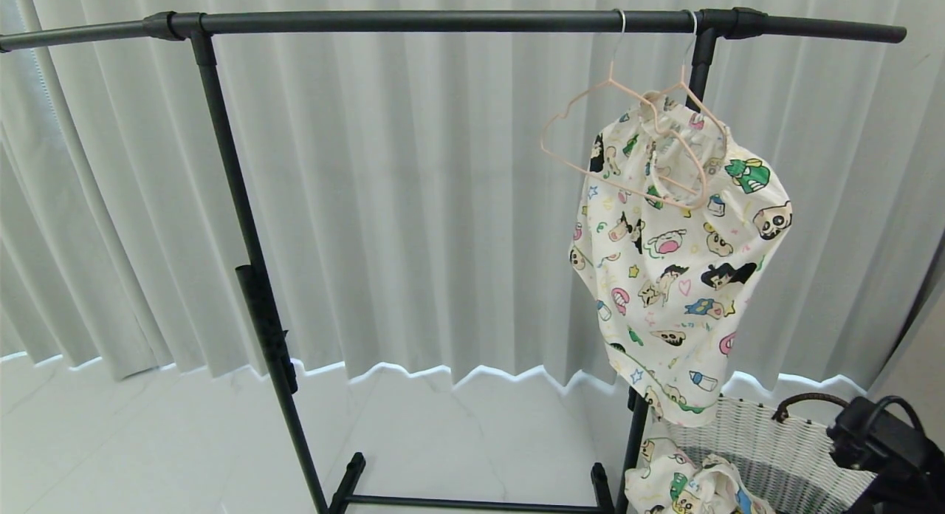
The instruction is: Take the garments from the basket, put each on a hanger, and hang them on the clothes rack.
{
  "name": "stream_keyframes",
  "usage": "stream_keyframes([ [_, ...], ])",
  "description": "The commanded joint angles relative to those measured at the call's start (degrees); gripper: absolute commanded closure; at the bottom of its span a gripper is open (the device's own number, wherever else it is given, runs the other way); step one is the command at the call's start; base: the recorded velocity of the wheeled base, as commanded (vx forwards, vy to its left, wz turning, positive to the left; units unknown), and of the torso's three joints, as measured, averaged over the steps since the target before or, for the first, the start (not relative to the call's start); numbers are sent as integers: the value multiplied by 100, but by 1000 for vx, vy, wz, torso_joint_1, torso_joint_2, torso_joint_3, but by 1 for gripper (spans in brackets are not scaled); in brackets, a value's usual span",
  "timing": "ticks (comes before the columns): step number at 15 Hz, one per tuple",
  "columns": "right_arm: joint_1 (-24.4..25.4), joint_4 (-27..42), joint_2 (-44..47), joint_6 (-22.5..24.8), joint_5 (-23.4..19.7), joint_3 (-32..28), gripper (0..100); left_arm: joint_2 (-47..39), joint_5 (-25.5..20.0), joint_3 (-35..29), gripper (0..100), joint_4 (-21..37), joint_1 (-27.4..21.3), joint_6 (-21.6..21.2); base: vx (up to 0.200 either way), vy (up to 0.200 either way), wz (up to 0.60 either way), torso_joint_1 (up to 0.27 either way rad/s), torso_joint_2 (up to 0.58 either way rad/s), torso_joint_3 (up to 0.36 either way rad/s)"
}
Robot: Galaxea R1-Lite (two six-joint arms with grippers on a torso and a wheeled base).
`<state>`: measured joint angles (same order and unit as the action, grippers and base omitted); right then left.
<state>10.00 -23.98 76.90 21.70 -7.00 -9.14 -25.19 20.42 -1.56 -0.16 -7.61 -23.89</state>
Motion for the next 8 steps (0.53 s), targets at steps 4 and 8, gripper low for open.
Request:
stream_keyframes([
  [4,231,-2102,3024,54,638,-105,0,31,6,-2,0,-2,5,-1,0,0,0,0,0,0],
  [8,240,-2928,3806,71,911,-149,0,22,6,-2,0,-2,5,-1,0,0,0,0,0,0],
])
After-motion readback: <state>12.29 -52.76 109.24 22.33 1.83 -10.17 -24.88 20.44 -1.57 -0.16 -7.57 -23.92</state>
